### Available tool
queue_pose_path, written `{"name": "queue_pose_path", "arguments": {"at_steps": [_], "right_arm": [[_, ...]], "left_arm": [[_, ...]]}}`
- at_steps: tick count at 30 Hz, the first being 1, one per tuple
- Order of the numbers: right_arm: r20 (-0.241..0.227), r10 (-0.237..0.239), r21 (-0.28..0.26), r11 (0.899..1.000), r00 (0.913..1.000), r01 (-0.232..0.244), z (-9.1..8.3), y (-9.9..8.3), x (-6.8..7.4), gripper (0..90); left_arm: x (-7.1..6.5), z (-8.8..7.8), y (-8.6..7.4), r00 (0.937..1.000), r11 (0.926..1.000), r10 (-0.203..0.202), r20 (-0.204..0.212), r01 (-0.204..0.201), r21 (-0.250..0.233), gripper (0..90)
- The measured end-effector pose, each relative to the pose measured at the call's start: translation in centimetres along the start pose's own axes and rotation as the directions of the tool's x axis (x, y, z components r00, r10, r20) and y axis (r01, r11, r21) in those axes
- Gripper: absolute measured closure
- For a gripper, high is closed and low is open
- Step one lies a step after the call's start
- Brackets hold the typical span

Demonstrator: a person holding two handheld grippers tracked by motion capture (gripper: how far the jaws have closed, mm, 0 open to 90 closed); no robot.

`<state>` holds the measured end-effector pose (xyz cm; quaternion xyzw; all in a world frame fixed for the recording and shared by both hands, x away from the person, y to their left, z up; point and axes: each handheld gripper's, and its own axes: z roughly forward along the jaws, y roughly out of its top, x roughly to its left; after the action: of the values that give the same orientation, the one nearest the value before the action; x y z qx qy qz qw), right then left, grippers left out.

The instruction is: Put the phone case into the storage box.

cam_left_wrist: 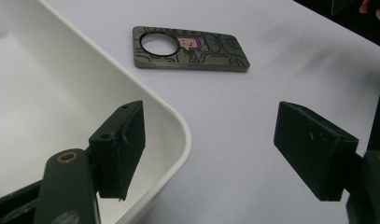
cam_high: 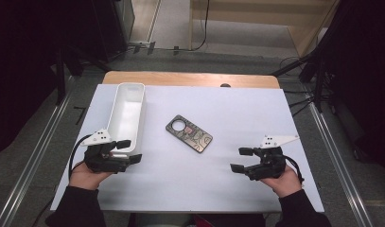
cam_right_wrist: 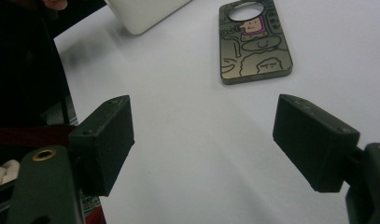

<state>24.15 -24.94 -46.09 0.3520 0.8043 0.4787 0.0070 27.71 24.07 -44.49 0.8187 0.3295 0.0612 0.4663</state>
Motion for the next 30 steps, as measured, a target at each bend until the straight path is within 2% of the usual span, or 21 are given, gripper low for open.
{"name": "queue_pose_path", "arguments": {"at_steps": [4, 5, 6, 9, 10, 11, 18, 24, 28, 29, 30], "right_arm": [[0.005, 0.005, -0.005, 1.0, 1.0, -0.005, 0.0, 0.0, -0.1, 16.2], [0.01, 0.023, -0.012, 1.0, 0.9997, -0.023, 0.0, 0.0, -0.2, 15.0], [0.005, 0.025, -0.014, 1.0, 0.9997, -0.025, 0.0, 0.0, -0.3, 9.7], [-0.017, 0.024, -0.02, 1.0, 0.9996, -0.024, -0.1, 0.0, -0.4, 5.3], [-0.017, 0.023, -0.026, 0.999, 0.9996, -0.023, 0.0, 0.0, -0.4, 0.0], [-0.029, 0.021, -0.019, 1.0, 0.9994, -0.021, 0.1, 0.0, -0.4, 0.0], [0.006, 0.022, -0.012, 1.0, 0.9997, -0.022, 0.4, 0.0, -0.5, 0.0], [0.018, 0.021, -0.011, 1.0, 0.9996, -0.021, 0.6, 0.4, -0.6, 0.0], [0.022, 0.017, -0.011, 1.0, 0.9996, -0.017, 0.8, 0.8, -0.6, 0.0], [0.025, 0.017, -0.01, 1.0, 0.9996, -0.017, 1.0, 1.0, -0.6, 0.0], [0.024, 0.018, -0.009, 1.0, 0.9996, -0.018, 1.1, 1.1, -0.7, 0.0]], "left_arm": [[0.0, 0.0, 0.0, 1.0, 1.0, 0.0, 0.002, 0.0, 0.001, 24.6], [0.0, 0.0, 0.0, 1.0, 1.0, 0.0, 0.0, 0.0, 0.001, 24.7], [0.0, 0.0, 0.0, 1.0, 1.0, 0.0, 0.001, 0.0, 0.001, 24.6], [0.0, 0.0, 0.1, 1.0, 1.0, -0.001, 0.002, 0.001, -0.001, 24.6], [0.0, 0.0, 0.1, 1.0, 1.0, -0.002, 0.002, 0.002, -0.001, 24.6], [-0.1, -0.1, 0.1, 1.0, 1.0, 0.0, 0.002, 0.0, 0.001, 24.6], [-0.1, -0.1, 0.1, 1.0, 1.0, 0.003, 0.006, -0.003, 0.001, 24.6], [-0.1, 0.0, 0.1, 1.0, 1.0, -0.001, 0.004, 0.001, 0.001, 24.6], [-0.1, -0.1, 0.2, 0.9998, 0.9999, -0.007, 0.019, 0.007, -0.009, 24.6], [-0.1, -0.2, 0.3, 0.9992, 0.9996, -0.016, 0.036, 0.017, -0.023, 24.6], [-0.2, -0.3, 0.4, 0.9995, 0.9997, -0.016, 0.028, 0.017, -0.019, 24.6]]}}
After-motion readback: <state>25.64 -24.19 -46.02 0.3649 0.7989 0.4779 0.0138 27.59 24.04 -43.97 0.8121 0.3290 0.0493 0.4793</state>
